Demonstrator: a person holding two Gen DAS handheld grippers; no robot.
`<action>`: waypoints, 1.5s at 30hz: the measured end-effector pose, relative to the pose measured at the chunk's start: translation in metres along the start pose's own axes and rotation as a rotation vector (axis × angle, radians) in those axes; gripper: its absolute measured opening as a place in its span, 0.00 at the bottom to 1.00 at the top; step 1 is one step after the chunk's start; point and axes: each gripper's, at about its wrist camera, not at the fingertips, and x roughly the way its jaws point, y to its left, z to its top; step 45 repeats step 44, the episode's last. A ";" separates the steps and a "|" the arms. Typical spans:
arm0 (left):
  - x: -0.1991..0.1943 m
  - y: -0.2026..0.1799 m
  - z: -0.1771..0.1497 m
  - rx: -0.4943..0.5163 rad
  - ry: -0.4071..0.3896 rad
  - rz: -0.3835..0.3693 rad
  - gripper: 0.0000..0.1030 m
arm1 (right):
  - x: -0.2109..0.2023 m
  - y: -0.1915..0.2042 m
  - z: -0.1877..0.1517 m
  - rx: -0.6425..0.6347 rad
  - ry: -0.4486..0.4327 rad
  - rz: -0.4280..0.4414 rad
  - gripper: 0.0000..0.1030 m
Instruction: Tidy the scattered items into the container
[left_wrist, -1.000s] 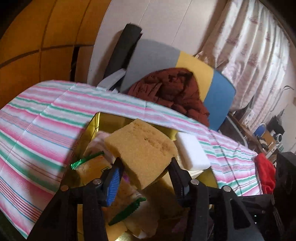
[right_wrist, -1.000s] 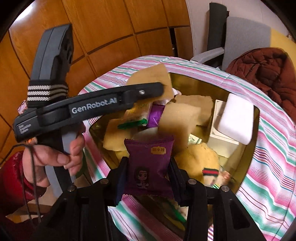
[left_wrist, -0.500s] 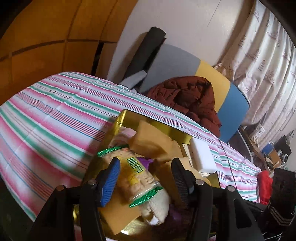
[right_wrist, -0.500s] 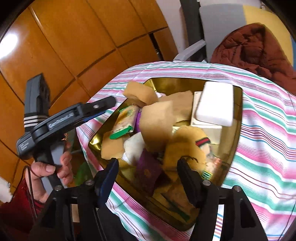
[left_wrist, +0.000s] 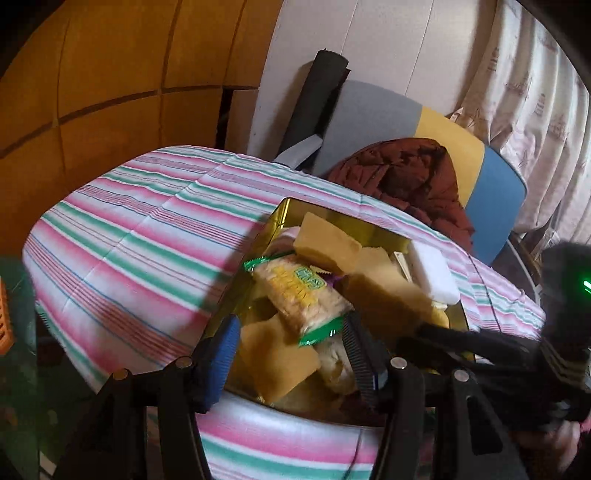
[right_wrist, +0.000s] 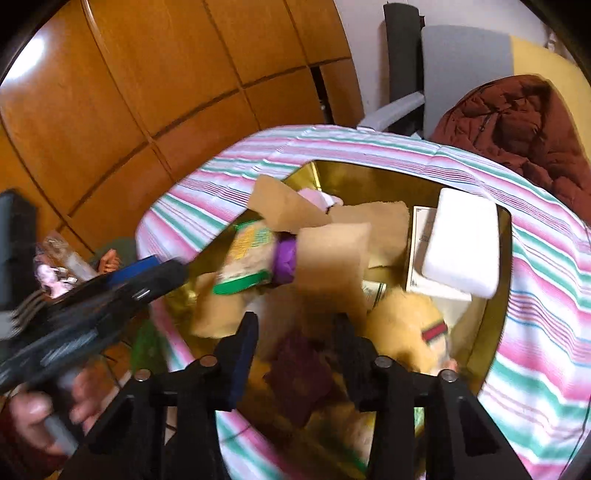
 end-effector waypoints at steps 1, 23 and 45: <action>-0.002 -0.001 -0.001 0.003 0.003 0.005 0.56 | 0.007 -0.001 0.003 0.001 0.007 -0.015 0.40; -0.012 -0.043 -0.024 0.074 0.063 0.213 0.56 | -0.068 0.000 -0.024 0.092 -0.193 -0.315 1.00; -0.017 -0.046 -0.030 0.078 0.019 0.278 0.50 | -0.064 -0.012 -0.034 0.174 -0.177 -0.325 1.00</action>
